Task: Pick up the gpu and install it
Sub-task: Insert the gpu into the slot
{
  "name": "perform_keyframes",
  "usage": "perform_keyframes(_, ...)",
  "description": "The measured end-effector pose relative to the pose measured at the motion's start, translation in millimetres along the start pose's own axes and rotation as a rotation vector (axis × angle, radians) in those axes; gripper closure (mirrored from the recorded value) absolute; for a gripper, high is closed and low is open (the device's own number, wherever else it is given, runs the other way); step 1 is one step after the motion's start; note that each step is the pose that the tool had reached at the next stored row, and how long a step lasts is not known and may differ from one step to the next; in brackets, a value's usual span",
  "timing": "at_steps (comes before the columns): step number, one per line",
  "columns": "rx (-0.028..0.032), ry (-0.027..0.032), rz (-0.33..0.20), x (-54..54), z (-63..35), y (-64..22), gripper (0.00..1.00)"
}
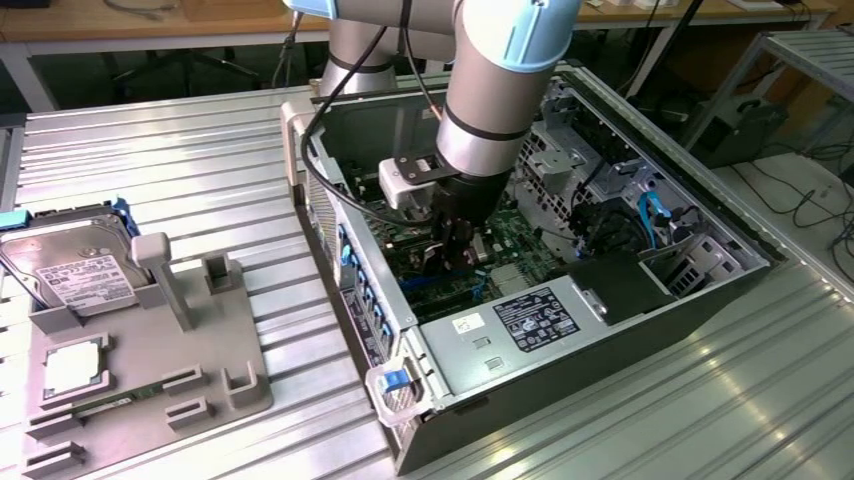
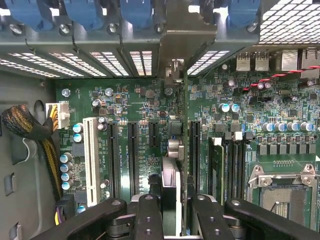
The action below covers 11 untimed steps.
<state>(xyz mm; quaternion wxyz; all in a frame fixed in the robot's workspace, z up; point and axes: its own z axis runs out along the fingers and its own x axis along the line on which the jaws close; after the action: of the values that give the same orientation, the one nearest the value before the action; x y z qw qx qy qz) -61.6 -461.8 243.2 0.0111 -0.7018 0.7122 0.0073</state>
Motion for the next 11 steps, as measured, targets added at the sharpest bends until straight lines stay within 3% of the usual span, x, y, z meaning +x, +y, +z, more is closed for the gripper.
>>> perform_keyframes(11,0.0000,0.0001,0.000,-1.2,0.8,0.1,0.72)
